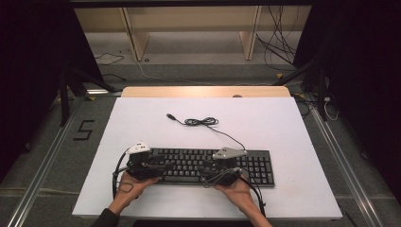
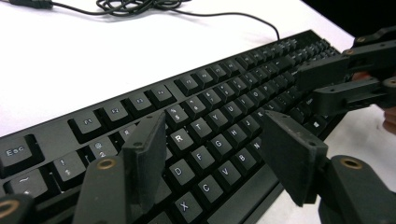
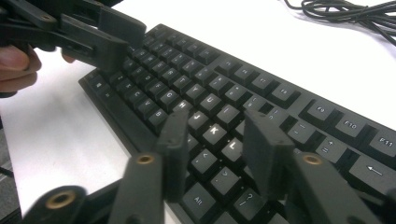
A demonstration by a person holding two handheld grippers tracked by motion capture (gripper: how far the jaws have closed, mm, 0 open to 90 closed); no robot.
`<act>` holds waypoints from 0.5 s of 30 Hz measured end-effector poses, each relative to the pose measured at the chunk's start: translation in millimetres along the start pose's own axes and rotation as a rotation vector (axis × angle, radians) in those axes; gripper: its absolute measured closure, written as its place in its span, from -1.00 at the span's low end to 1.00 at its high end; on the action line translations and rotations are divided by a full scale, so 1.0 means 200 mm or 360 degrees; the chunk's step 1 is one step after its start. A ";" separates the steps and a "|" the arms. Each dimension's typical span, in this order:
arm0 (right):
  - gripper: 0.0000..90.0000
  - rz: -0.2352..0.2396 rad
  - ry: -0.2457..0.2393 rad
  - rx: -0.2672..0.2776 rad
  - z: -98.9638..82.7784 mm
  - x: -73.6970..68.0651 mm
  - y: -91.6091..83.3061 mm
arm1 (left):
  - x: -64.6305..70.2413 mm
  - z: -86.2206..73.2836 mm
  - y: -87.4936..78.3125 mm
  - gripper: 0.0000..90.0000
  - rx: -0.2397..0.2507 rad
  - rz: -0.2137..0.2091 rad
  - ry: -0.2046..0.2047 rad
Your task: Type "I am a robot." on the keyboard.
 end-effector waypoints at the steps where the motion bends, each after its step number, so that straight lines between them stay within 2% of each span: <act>1: 0.46 -0.0002 0.0002 -0.0002 0.00 0.00 0.00 | 0.00 0.00 -0.01 -0.13 0.0010 0.0000 0.0000; 7: 0.71 -0.0016 -0.0005 -0.0015 0.01 0.02 0.02 | 0.00 0.00 -0.04 -0.19 0.0064 -0.0014 -0.0008; 15: 1.00 -0.0066 0.0028 -0.0040 0.03 0.06 0.04 | 0.00 -0.02 -0.07 -0.24 0.0100 -0.0017 0.0000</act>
Point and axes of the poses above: each handheld gripper's, and its own axes: y roughly forward along the jaws, z roughly out of its top, x roughly to its right, the point moved 7 cm from there along y, roughly forward along the jaws, and after that the axes turned 14 degrees about z, right-handed, at the moved point
